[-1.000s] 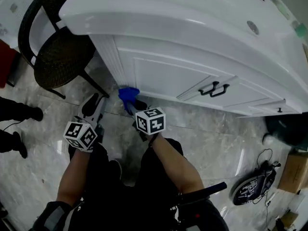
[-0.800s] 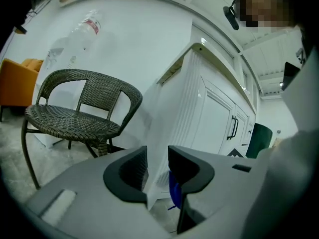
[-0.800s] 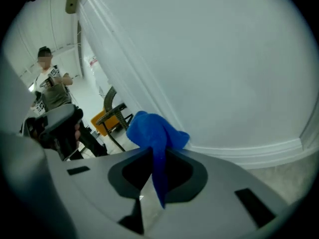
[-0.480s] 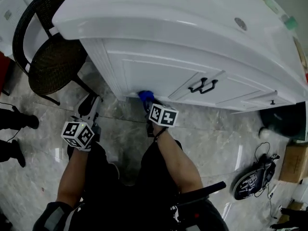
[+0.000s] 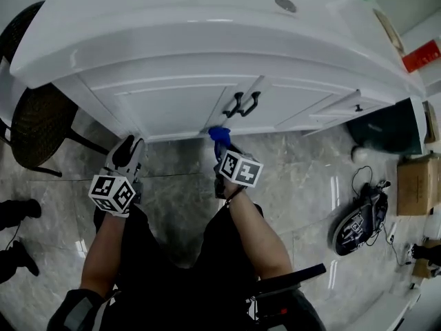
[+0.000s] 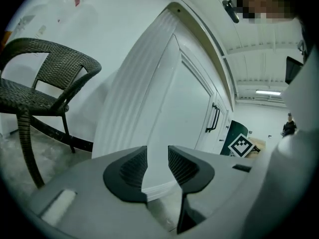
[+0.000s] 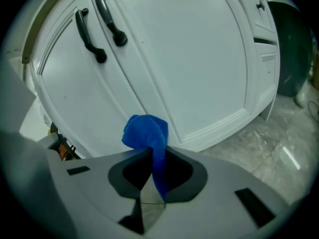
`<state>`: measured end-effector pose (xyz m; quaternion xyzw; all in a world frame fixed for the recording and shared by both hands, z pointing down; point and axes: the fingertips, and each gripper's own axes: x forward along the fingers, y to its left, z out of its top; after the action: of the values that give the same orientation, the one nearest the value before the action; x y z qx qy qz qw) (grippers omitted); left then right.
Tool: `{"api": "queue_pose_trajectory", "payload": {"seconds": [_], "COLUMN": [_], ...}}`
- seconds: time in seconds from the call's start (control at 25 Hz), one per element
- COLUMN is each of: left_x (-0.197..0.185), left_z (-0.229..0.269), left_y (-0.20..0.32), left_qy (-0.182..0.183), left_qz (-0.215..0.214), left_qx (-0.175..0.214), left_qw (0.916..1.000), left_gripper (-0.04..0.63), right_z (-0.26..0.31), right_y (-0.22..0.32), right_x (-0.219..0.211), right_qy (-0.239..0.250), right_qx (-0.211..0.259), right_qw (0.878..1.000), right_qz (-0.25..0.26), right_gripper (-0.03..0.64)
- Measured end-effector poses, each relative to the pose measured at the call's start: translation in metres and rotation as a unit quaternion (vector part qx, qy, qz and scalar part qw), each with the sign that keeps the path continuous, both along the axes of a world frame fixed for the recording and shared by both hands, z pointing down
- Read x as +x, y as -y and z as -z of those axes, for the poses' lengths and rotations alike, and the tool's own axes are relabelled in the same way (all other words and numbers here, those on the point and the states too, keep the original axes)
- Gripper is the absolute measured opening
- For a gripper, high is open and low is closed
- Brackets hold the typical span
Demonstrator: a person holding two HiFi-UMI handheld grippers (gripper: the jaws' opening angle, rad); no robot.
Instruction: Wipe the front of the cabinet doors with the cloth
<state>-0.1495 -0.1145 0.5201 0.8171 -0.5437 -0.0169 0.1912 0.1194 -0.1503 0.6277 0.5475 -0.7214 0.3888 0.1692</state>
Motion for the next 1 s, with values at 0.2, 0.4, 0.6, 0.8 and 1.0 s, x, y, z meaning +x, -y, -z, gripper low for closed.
{"api": "queue_pose_trajectory", "payload": {"seconds": [0.2,0.4,0.6,0.8,1.0], "left_x": [-0.015,-0.05,-0.087,-0.119,-0.145], "left_z": [0.003,0.016,0.028,0.044,0.05], "left_y": [-0.003,-0.024,-0.055,-0.084,-0.098], "left_qy": [-0.009,-0.02,0.0,0.02,0.022], "left_qz": [0.015,0.056,0.097,0.142,0.17], "left_qx": [-0.003,-0.001,0.003,0.005,0.013], "left_qw": [0.9998,0.9982,0.9953,0.9896,0.985], "left_gripper": [0.132,0.132,0.132,0.133,0.132], "right_z": [-0.008,-0.015,-0.039,-0.08,-0.1], "right_y": [-0.011,-0.036,-0.058,-0.057,-0.034], "right_x": [-0.066,-0.178,-0.248,-0.278,-0.264], "right_qy": [0.031,0.147,0.134,0.115,0.089], "right_qx": [-0.018,-0.054,-0.083,-0.135,-0.14], "right_qw": [0.993,0.954,0.93,0.936,0.959], "right_qz": [0.115,0.257,0.332,0.305,0.229], "right_gripper": [0.057,0.057,0.057,0.057,0.057]}}
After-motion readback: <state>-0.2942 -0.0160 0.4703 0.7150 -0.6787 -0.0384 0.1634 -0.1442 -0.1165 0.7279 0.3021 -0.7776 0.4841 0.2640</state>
